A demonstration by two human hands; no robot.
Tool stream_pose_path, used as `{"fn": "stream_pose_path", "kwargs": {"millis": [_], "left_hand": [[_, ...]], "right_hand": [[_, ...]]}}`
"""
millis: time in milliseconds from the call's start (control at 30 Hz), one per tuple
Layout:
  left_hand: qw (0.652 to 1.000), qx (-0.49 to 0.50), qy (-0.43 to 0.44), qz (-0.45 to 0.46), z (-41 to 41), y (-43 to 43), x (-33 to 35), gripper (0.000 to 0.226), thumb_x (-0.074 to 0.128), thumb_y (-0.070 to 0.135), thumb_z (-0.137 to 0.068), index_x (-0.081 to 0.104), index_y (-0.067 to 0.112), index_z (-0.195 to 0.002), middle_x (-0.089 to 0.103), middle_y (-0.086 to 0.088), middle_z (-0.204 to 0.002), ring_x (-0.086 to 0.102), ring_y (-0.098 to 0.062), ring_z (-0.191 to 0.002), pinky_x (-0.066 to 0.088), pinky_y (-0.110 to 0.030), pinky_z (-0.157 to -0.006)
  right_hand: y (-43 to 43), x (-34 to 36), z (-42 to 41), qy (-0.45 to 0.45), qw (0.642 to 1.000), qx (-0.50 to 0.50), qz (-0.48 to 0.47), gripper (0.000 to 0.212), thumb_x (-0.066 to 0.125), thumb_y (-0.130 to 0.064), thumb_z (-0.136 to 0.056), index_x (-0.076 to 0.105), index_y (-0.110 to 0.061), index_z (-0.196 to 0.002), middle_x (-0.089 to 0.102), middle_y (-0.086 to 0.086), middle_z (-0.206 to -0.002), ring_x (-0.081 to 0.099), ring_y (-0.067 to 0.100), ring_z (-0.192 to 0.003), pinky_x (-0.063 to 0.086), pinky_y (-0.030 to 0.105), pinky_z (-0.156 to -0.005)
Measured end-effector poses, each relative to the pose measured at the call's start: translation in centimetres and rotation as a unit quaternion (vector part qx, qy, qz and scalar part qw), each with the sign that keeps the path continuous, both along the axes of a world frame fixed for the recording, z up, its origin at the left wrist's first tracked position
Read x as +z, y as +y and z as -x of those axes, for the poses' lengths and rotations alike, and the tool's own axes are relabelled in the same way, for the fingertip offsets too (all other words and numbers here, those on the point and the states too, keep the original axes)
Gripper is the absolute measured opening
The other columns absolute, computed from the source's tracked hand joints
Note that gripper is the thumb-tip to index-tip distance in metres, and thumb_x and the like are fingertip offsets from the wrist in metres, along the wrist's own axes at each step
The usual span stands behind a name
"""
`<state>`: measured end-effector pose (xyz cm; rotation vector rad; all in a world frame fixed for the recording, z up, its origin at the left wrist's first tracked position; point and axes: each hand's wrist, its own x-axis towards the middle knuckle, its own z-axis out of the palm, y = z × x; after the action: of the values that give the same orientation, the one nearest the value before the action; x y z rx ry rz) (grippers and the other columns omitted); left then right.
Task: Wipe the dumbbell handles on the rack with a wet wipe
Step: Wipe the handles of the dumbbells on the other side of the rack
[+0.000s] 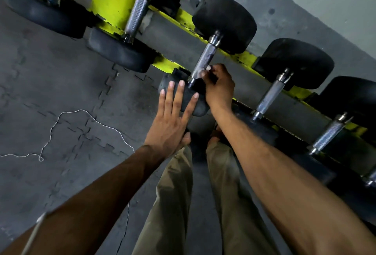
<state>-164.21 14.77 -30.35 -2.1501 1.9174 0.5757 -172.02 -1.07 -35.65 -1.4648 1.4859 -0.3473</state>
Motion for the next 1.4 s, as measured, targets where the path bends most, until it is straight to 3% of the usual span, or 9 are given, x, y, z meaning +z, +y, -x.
{"fn": "stream_pose_path", "kwargs": {"millis": [100,267,333,500,633,800,900,1167,1400], "left_hand": [[1.0,0.004,0.007,0.006,0.1,0.0,0.0,0.12,0.062,0.052,-0.084,-0.015,0.01,-0.165,-0.02,-0.037,-0.165,-0.012,-0.057,-0.154,0.008,-0.067,-0.125],[1.0,0.002,0.009,0.015,0.2,0.2,-0.4,0.119,0.062,0.049,-0.083,-0.014,0.01,-0.165,-0.02,-0.037,-0.165,-0.012,-0.058,-0.154,0.009,-0.068,-0.124],[1.0,0.001,0.007,0.02,0.1,0.2,-0.6,0.118,0.061,0.047,-0.082,-0.013,0.01,-0.165,-0.019,-0.037,-0.165,-0.011,-0.058,-0.154,0.009,-0.068,-0.124],[1.0,-0.003,0.015,0.017,0.2,0.4,-0.7,0.12,0.064,0.05,-0.081,-0.012,0.01,-0.166,-0.017,-0.037,-0.166,-0.011,-0.057,-0.154,0.009,-0.068,-0.125],[1.0,0.001,0.013,0.017,0.1,0.2,-0.6,0.122,0.066,0.054,-0.082,-0.012,0.011,-0.166,-0.018,-0.036,-0.166,-0.011,-0.057,-0.155,0.008,-0.068,-0.125],[1.0,0.002,0.013,0.023,-0.1,0.3,-0.6,0.118,0.063,0.05,-0.083,-0.012,0.01,-0.166,-0.017,-0.037,-0.166,-0.011,-0.058,-0.154,0.007,-0.068,-0.125],[1.0,-0.003,0.007,0.029,-0.1,0.1,-0.8,0.117,0.062,0.048,-0.083,-0.012,0.009,-0.166,-0.017,-0.037,-0.165,-0.01,-0.058,-0.154,0.007,-0.069,-0.125],[0.999,-0.001,0.005,0.034,-0.1,0.1,-0.4,0.118,0.064,0.048,-0.081,-0.008,0.009,-0.166,-0.014,-0.037,-0.166,-0.008,-0.058,-0.155,0.011,-0.069,-0.124],[0.999,-0.001,0.007,0.037,0.1,0.4,-0.8,0.118,0.064,0.051,-0.082,-0.008,0.009,-0.166,-0.013,-0.038,-0.166,-0.009,-0.058,-0.154,0.01,-0.07,-0.124]], "right_hand": [[-1.8,-0.3,-0.9,-0.113,0.972,-0.134,-0.156,0.018,0.059,-0.013,-0.096,0.067,-0.017,-0.08,0.066,-0.005,-0.073,0.06,0.008,-0.067,0.049,0.022,-0.065],[-7.1,-1.4,-4.2,-0.376,0.766,-0.324,-0.409,0.034,0.035,-0.024,-0.103,0.065,-0.012,-0.094,0.073,0.007,-0.085,0.07,0.026,-0.087,0.042,0.048,-0.102],[-7.2,-1.7,-4.4,-0.406,0.737,-0.33,-0.428,0.036,0.034,-0.026,-0.102,0.065,-0.009,-0.095,0.074,0.009,-0.08,0.072,0.027,-0.079,0.039,0.052,-0.107],[-3.7,-1.3,-2.5,-0.279,0.855,-0.24,-0.365,0.028,0.047,-0.01,-0.095,0.072,-0.008,-0.105,0.076,0.01,-0.102,0.072,0.025,-0.09,0.053,0.041,-0.094],[-1.4,-0.8,-0.6,-0.022,0.969,-0.014,-0.246,0.015,0.06,-0.013,-0.074,0.07,-0.016,-0.064,0.067,-0.001,-0.065,0.06,0.015,-0.065,0.048,0.031,-0.067],[-2.5,-0.8,-1.0,0.037,0.985,-0.027,-0.167,0.022,0.071,-0.012,-0.078,0.068,-0.015,-0.057,0.066,-0.006,-0.057,0.063,0.007,-0.058,0.048,0.028,-0.058],[-5.1,-1.8,-2.2,-0.049,0.975,-0.171,-0.134,0.021,0.071,-0.013,-0.072,0.066,-0.023,-0.054,0.067,-0.004,-0.062,0.061,0.011,-0.061,0.05,0.032,-0.06],[-2.7,-0.1,-1.6,-0.049,0.972,-0.151,-0.175,0.028,0.07,-0.003,-0.078,0.065,-0.019,-0.055,0.062,-0.01,-0.053,0.055,0.007,-0.057,0.045,0.026,-0.061],[-7.4,-2.0,-3.6,-0.332,0.799,-0.29,-0.408,0.031,0.037,-0.012,-0.1,0.067,-0.005,-0.102,0.075,0.009,-0.087,0.072,0.026,-0.084,0.05,0.046,-0.095]]}}
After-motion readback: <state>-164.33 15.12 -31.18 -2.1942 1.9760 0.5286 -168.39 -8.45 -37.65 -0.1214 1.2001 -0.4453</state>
